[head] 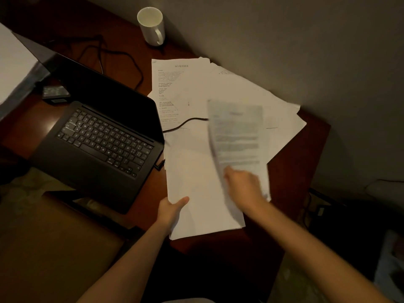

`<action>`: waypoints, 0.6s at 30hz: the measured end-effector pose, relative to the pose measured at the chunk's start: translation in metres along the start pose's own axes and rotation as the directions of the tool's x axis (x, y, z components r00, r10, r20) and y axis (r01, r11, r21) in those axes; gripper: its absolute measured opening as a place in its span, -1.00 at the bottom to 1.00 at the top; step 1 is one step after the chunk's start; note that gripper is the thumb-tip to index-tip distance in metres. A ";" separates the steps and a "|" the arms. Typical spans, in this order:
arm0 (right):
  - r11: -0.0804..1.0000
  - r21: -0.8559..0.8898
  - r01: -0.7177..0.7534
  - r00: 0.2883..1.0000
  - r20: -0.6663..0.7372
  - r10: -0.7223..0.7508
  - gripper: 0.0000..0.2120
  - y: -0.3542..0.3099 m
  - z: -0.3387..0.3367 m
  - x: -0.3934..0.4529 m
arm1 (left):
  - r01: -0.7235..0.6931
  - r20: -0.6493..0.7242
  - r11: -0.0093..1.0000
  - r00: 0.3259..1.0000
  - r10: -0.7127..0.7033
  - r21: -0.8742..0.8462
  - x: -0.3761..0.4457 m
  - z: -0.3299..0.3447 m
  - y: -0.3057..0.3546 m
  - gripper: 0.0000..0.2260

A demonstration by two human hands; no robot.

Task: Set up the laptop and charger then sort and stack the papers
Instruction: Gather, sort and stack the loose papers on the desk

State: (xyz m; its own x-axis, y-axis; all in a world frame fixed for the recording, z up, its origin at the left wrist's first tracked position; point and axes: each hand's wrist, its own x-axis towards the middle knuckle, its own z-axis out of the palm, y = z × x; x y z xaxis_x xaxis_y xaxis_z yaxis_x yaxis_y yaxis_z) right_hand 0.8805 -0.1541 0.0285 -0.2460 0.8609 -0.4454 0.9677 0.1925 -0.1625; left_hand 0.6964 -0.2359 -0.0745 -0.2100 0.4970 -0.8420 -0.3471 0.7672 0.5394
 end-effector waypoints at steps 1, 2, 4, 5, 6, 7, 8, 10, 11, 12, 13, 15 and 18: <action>0.995 0.102 0.017 0.999 0.030 -0.020 -0.81 -0.012 0.017 -0.003 | -0.002 -0.001 1.000 1.000 0.002 0.012 0.000 0.000 0.000 -0.86; 0.976 0.219 0.014 0.998 0.057 -0.027 -0.82 -0.022 0.033 -0.003 | -0.006 -0.006 0.999 1.000 0.006 0.037 -0.001 0.001 0.001 -0.84; 0.923 0.384 0.002 0.995 0.096 -0.042 -0.78 -0.036 0.058 -0.003 | 0.009 -0.022 0.997 1.000 -0.007 0.082 -0.003 0.003 0.003 -0.85; 0.904 0.427 0.009 0.992 0.107 -0.060 -0.78 -0.042 0.067 -0.004 | 0.019 -0.019 0.998 1.000 -0.018 0.057 -0.004 0.002 0.004 -0.88; 0.889 0.458 0.019 0.990 0.116 -0.081 -0.78 -0.048 0.073 -0.006 | 0.024 -0.004 1.000 1.000 -0.024 0.000 -0.005 0.002 0.006 -0.88; 0.876 0.482 0.027 0.987 0.126 -0.100 -0.77 -0.053 0.077 -0.009 | 0.017 0.021 0.999 1.000 -0.016 -0.052 -0.007 0.002 0.007 -0.84; 0.863 0.504 0.037 0.983 0.138 -0.123 -0.76 -0.057 0.080 -0.011 | -0.004 0.056 0.997 0.998 0.008 -0.074 -0.006 0.001 0.007 -0.79; 0.825 0.561 0.067 0.964 0.178 -0.200 -0.72 -0.061 0.082 -0.015 | -0.053 0.096 0.997 0.994 0.058 -0.061 -0.006 0.000 0.006 -0.77; 0.798 0.597 0.085 0.949 0.196 -0.248 -0.69 -0.060 0.080 -0.016 | -0.060 0.087 0.997 0.994 0.065 -0.054 -0.005 0.000 0.005 -0.80; 0.769 0.633 0.089 0.939 0.205 -0.277 -0.67 -0.055 0.077 -0.014 | -0.057 0.062 0.997 0.996 0.060 -0.048 -0.005 0.001 0.004 -0.82; 0.744 0.665 0.073 0.944 0.194 -0.266 -0.66 -0.048 0.072 -0.010 | -0.047 0.035 0.998 0.998 0.049 -0.036 -0.003 0.002 0.003 -0.82; 0.727 0.687 0.001 0.987 0.118 -0.112 -0.66 -0.021 0.062 0.010 | -0.027 0.018 1.000 0.999 0.027 0.003 0.001 0.003 0.000 -0.83; 0.894 0.445 -0.043 0.991 -0.091 0.093 -0.62 0.035 0.044 0.068 | -0.033 0.037 0.999 0.999 0.032 0.027 0.005 0.000 -0.004 -0.86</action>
State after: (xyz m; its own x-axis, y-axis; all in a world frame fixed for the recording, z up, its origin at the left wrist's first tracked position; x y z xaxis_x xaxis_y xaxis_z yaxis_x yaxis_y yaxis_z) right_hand 0.8957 -0.1095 -0.0458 -0.1489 0.9145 -0.3763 0.8520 -0.0745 -0.5182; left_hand 0.6966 -0.2364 -0.0806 -0.1870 0.5359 -0.8233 -0.3149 0.7612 0.5669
